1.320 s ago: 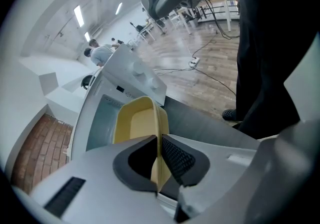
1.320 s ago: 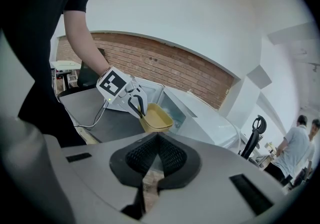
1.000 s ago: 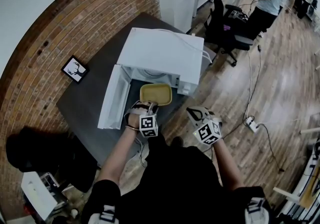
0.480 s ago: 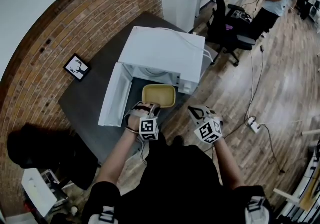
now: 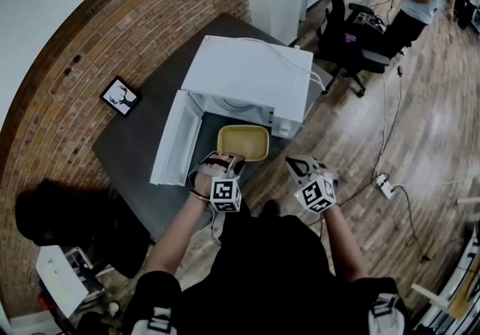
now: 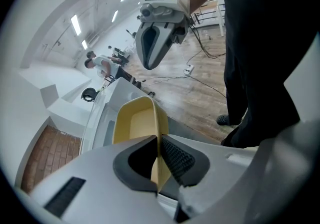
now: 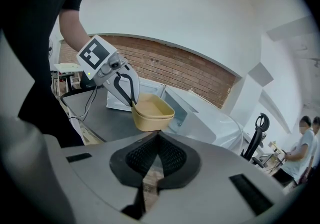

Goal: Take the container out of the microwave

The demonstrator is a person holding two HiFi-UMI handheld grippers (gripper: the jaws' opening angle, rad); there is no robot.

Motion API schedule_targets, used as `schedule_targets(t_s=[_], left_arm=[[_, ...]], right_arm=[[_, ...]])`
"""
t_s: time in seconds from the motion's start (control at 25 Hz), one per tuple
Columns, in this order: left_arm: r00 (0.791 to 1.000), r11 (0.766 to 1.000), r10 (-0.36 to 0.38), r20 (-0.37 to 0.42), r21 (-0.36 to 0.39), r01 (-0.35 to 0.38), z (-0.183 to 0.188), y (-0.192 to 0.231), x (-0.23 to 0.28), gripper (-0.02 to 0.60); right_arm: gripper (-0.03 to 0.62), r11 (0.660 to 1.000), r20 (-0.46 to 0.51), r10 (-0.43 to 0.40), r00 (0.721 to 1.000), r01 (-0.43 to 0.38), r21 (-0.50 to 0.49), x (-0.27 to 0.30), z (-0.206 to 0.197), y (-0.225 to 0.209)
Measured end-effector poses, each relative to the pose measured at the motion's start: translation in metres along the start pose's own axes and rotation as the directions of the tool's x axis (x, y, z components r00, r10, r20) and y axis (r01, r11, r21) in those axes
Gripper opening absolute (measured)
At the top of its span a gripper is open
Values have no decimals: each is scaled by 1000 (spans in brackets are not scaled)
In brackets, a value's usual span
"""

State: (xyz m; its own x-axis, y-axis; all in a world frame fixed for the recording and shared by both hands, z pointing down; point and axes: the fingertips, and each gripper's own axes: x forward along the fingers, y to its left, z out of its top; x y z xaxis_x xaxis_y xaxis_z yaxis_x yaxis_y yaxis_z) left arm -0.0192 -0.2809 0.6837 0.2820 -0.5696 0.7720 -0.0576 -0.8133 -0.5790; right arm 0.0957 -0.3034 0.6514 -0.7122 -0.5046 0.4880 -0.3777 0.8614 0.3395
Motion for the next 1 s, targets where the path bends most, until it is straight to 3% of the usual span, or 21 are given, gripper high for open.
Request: schedule_targets(t_s=[1.0], left_arm=[[999, 999, 36, -16, -1, -36, -6, 14, -7, 31]], right_arm=[[-2, 999, 9, -31, 999, 31, 25, 7, -1, -14]])
